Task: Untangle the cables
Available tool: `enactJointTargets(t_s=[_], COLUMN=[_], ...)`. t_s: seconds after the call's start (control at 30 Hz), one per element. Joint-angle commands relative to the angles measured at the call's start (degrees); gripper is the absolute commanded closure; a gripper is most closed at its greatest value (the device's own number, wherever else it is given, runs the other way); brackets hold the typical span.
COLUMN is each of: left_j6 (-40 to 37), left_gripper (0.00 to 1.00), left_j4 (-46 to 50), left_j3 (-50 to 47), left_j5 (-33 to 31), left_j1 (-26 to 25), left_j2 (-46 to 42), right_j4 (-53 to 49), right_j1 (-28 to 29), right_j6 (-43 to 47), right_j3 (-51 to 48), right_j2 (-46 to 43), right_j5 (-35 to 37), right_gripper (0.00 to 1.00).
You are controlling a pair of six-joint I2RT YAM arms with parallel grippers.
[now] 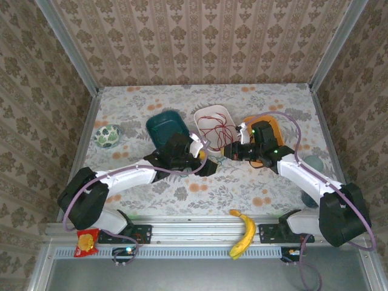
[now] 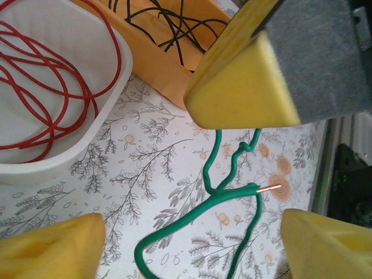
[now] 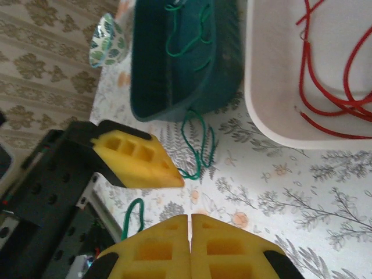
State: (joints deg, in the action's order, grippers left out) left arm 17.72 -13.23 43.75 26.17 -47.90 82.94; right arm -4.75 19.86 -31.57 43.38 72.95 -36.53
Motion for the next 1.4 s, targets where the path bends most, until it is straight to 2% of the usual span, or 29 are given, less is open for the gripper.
enactJointTargets(t_s=[0.0,0.13,0.17,0.27,0.33,0.37,0.57,0.67,0.73,0.87,0.9,0.93,0.97,1.0,1.03,1.1,1.2,1.37], left_j6=[1.43,1.63,1.70,2.39,2.76,2.80,3.38,4.87,5.22,5.37,5.86,6.57,7.52,8.76,10.04,11.99,13.37,13.64], left_gripper=[0.30,0.40,0.47,0.82,0.97,1.00,1.00,1.00,1.00,1.00,1.00,1.00,1.00,1.00,1.00,1.00,1.00,1.00], left_j4=[-3.15,-3.72,-3.74,-3.67,-2.98,-2.72,-1.75,-2.49,-2.30,-0.91,-1.06,-1.00,-0.59,-0.25,0.25,2.38,6.55,13.44], left_j3=[-0.46,-0.05,-0.13,-0.16,-0.13,-0.14,-2.82,-5.24,-6.34,-6.31,-6.35,-6.15,-6.11,-6.09,-6.13,-6.13,-5.95,-4.52], left_j5=[0.26,-0.71,-0.96,-1.13,-1.63,-2.09,-10.53,-11.23,-11.01,-12.21,-12.35,-13.18,-14.51,-15.65,-17.31,-20.46,-25.41,-28.83], left_j1=[0.38,0.44,0.51,0.87,1.06,1.08,1.77,3.75,5.10,6.20,6.69,7.24,7.82,8.97,10.18,12.95,16.91,23.56], left_j2=[0.89,1.62,1.76,1.66,1.47,1.28,-3.90,-7.91,-10.15,-12.00,-12.11,-12.01,-12.01,-12.01,-12.17,-12.75,-14.30,-13.60], right_j4=[3.40,4.16,4.25,4.08,3.44,2.95,-8.19,-13.09,-13.34,-7.24,-5.29,-3.34,-2.09,-0.96,0.02,0.31,-1.43,-4.70], right_j1=[-0.66,-1.27,-1.40,-2.29,-2.93,-3.21,-3.33,-3.33,-3.29,-2.48,-1.91,-1.38,-0.93,-0.66,-0.64,-0.65,-0.69,-0.66], right_j6=[-2.60,-3.40,-3.50,-3.76,-3.76,-3.63,1.82,3.54,3.89,1.74,0.92,0.13,-0.65,-1.68,-2.76,-3.28,-1.92,0.52], right_j3=[-0.83,-1.27,-1.36,-1.63,-1.85,-1.89,0.16,0.83,0.75,-0.04,-0.13,-0.14,-0.06,-0.05,-0.20,-0.40,-0.23,0.75], right_j2=[-1.30,-1.88,-2.06,-2.64,-3.00,-3.12,-4.25,-4.25,-3.92,-3.04,-2.97,-2.95,-3.14,-3.39,-3.94,-5.25,-6.40,-5.02], right_j5=[-5.45,-6.54,-6.54,-5.96,-4.90,-4.15,10.98,19.38,19.85,11.46,9.85,8.55,8.08,8.54,9.38,12.83,16.83,15.82], right_gripper=[1.00,1.00,1.00,1.00,1.00,1.00,1.00,1.00,1.00,0.98,0.94,0.84,0.68,0.57,0.51,0.45,0.45,0.45])
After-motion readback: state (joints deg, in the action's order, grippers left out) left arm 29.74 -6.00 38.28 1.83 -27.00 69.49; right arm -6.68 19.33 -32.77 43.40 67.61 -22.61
